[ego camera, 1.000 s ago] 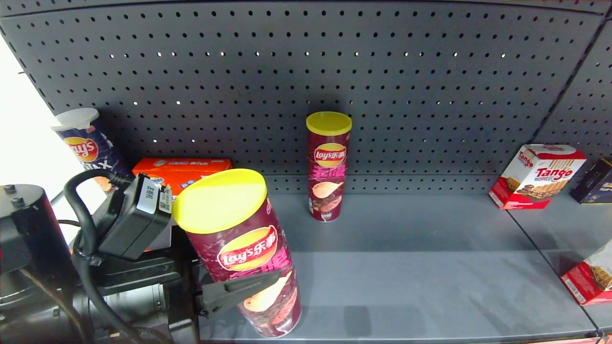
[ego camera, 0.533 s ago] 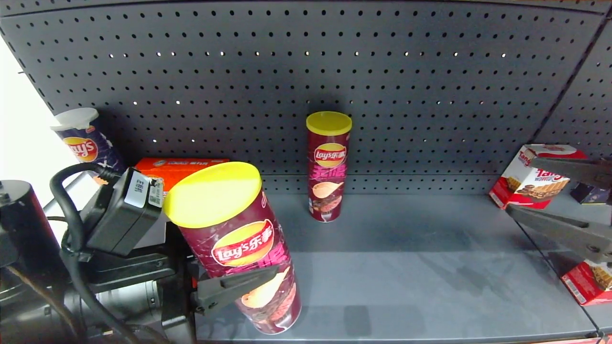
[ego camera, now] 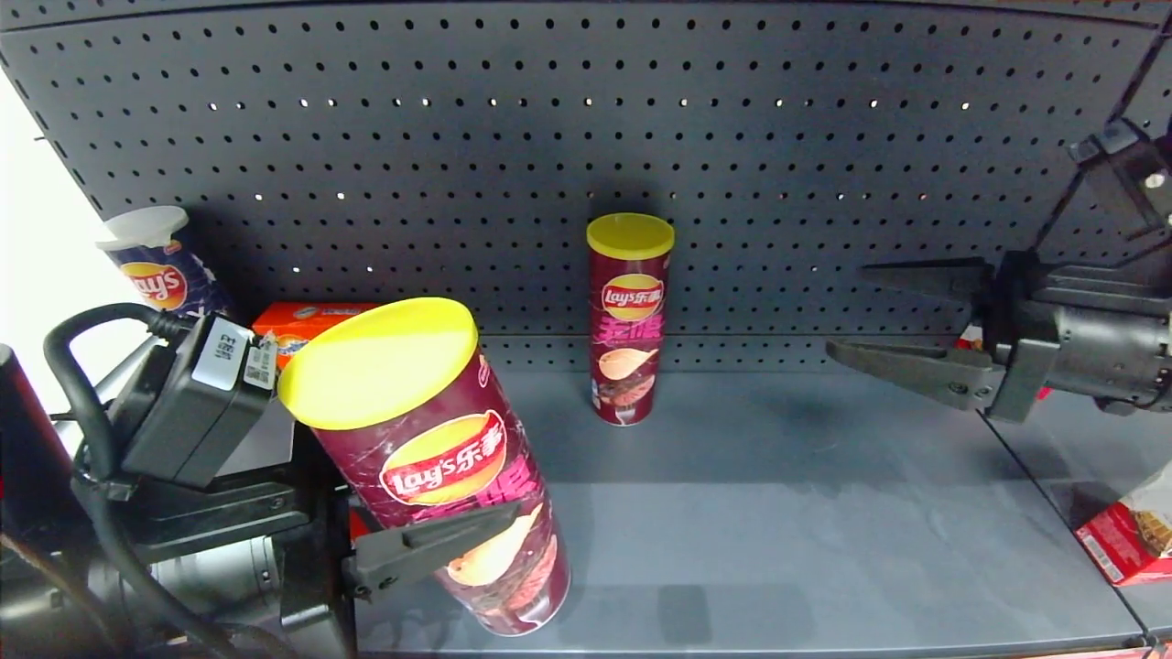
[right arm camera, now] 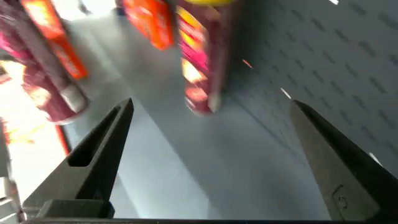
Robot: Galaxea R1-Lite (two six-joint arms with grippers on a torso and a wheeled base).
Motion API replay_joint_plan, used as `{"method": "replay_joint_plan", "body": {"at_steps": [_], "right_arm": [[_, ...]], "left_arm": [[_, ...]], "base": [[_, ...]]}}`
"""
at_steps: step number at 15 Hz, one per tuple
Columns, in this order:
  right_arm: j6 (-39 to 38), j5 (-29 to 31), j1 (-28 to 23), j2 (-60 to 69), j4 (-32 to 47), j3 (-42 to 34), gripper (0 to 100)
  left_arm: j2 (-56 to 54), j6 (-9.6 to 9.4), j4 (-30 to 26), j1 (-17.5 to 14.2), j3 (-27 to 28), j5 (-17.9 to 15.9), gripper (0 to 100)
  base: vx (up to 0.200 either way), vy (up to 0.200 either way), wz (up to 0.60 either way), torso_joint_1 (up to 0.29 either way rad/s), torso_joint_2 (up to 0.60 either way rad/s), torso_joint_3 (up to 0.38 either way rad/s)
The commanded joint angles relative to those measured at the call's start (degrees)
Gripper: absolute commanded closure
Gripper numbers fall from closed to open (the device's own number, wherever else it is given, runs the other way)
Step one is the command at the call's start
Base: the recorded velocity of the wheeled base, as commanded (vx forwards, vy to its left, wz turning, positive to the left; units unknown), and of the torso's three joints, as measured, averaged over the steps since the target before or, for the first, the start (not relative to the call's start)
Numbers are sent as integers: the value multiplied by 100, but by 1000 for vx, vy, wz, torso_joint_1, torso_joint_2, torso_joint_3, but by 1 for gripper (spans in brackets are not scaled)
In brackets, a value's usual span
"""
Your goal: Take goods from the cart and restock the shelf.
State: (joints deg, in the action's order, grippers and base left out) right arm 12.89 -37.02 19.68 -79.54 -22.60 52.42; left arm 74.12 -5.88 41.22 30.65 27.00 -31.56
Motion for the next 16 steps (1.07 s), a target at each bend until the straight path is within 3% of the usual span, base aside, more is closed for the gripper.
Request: {"method": "replay_joint_plan", "body": {"at_steps": [1,6,16], "right_arm": [[12,-200,133,-606,-183,216,0],[21,-1184,265,-1274,-913,251,0],[30,-1237,309,-2540,-1185,1192,0]], "left_arm": [[-11,-1,0,3,-11,1,100],[-29,8,0,-6,-28,10,100],[-29,8,0,-6,-46,18,100]], "base": [[0,0,0,0,0,0],[0,0,0,0,0,0],[0,0,0,0,0,0]]}}
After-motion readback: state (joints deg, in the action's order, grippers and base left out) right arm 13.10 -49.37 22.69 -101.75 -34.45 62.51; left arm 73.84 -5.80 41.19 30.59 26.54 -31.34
